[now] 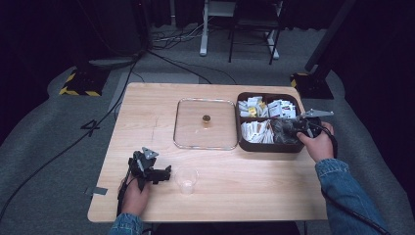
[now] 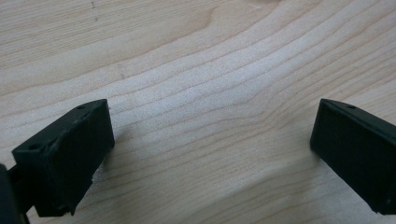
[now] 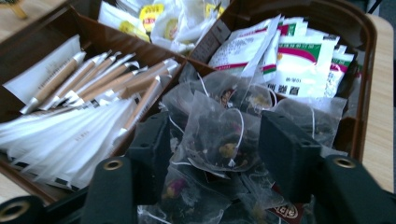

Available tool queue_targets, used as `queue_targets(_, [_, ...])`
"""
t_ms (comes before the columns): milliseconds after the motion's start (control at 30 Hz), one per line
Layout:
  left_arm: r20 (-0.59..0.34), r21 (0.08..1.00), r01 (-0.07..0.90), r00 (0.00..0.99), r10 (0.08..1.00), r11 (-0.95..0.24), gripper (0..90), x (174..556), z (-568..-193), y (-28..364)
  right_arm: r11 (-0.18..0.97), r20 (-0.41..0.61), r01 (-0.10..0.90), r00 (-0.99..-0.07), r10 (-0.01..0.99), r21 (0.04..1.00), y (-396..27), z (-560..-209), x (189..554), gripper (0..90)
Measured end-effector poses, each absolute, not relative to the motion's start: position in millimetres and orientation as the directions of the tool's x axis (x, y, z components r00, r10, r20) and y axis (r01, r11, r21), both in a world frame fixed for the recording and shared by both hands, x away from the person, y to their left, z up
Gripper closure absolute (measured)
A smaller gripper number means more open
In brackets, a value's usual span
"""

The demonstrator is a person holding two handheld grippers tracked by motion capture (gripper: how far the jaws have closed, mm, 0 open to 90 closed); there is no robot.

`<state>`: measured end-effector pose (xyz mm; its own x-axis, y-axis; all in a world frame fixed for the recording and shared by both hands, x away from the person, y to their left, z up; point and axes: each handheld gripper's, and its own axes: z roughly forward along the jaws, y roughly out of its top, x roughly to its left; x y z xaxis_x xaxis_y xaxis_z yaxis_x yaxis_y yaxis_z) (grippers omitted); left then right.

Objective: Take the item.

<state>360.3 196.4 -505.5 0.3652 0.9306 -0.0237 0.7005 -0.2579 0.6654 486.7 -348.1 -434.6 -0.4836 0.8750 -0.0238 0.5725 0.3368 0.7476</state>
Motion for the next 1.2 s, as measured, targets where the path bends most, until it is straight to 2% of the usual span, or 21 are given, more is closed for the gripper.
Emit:
queue_targets(133, [-0.024,0.665,0.7,0.365,0.931,-0.258,0.0,360.3,-505.5,196.4,0.362,-0.047,0.582,-0.484,0.874,0.729,-348.9,-443.6,489.9,54.7])
queue_targets(267, [-0.025,0.664,0.702,0.365,0.931,-0.258,0.0,360.2,-505.5,196.3,0.356,-0.046,0.584,-0.478,0.877,0.729,-349.7,-448.0,492.3,58.5])
queue_targets(367, [-0.022,0.664,0.701,0.367,0.93,-0.26,0.0,360.3,-505.4,196.5,0.357,-0.047,0.585,-0.477,0.878,0.728,-349.5,-449.1,491.9,67.2])
queue_targets(467, [-0.024,0.665,0.701,0.366,0.93,-0.259,0.0,360.2,-505.6,196.4,0.371,-0.067,0.581,-0.476,0.877,0.724,-348.7,-447.9,490.4,71.4])
queue_targets(667, [-0.022,0.664,0.701,0.366,0.93,-0.26,0.0,360.2,-505.4,196.5,0.371,-0.077,0.571,-0.471,0.878,0.732,-348.8,-445.4,488.2,75.1])
queue_targets(1200, [-0.023,0.664,0.701,0.365,0.931,-0.259,0.0,360.2,-505.4,196.4,0.268,0.019,0.546,-0.463,0.886,0.793,-360.8,-431.1,480.3,75.8])
